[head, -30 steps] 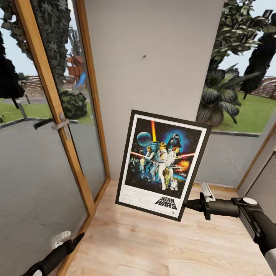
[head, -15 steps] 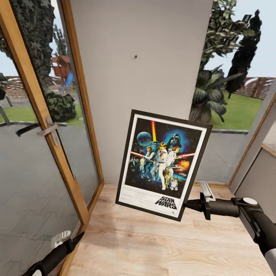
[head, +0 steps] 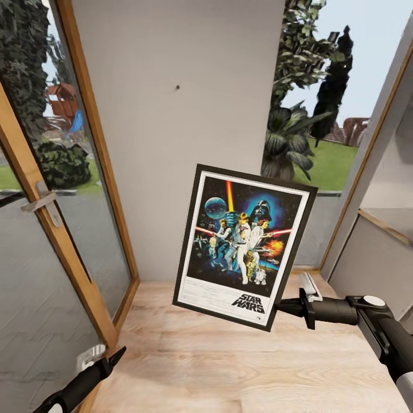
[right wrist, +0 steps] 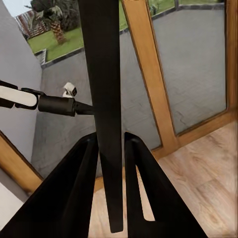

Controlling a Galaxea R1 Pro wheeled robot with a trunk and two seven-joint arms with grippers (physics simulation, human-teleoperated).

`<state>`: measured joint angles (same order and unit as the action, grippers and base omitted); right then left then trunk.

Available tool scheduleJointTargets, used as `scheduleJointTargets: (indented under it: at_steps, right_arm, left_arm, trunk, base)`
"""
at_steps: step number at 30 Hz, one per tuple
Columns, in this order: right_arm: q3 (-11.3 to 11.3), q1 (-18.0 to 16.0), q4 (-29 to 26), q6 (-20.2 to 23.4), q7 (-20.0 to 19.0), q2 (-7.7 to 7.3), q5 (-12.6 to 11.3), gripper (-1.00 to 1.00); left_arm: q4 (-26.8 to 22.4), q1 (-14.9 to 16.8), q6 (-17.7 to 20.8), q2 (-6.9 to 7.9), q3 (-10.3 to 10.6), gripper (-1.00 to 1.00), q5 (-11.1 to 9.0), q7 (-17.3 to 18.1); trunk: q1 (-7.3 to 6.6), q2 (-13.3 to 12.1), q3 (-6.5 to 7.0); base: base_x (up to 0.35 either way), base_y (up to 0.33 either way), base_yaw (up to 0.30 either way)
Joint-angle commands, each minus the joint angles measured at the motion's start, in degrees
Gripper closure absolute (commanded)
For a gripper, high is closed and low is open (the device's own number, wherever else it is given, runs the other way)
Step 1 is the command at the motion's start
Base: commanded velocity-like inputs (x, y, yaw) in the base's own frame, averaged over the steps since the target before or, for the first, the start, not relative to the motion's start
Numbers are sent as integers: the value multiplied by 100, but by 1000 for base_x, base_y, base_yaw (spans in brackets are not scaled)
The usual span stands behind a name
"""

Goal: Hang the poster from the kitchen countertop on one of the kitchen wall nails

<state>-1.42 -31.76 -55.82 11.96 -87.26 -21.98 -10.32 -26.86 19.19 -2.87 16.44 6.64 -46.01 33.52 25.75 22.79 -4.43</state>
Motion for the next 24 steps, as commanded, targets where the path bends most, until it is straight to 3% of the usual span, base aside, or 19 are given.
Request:
scheduleJointTargets:
  at_steps: [1,10,24]
  right_arm:
    - [-1,-6,1,79,-33,0,-14,100]
    - [-7,-6,1,79,-28,1,-14,100]
    - [-7,-6,1,71,-36,-2,-56,100]
  left_arm:
    - [4,6,-30,8,45,-100,-48,1]
    - [3,6,-30,8,40,-100,-48,5]
    - [3,6,-27,8,40,-100,-48,3]
  trunk:
    - [4,13,-10]
    - [4,13,-1]
    - [4,13,-1]
  base:
    - [0,0,-186]
    - [20,0,-55]
    - [297,0,-1]
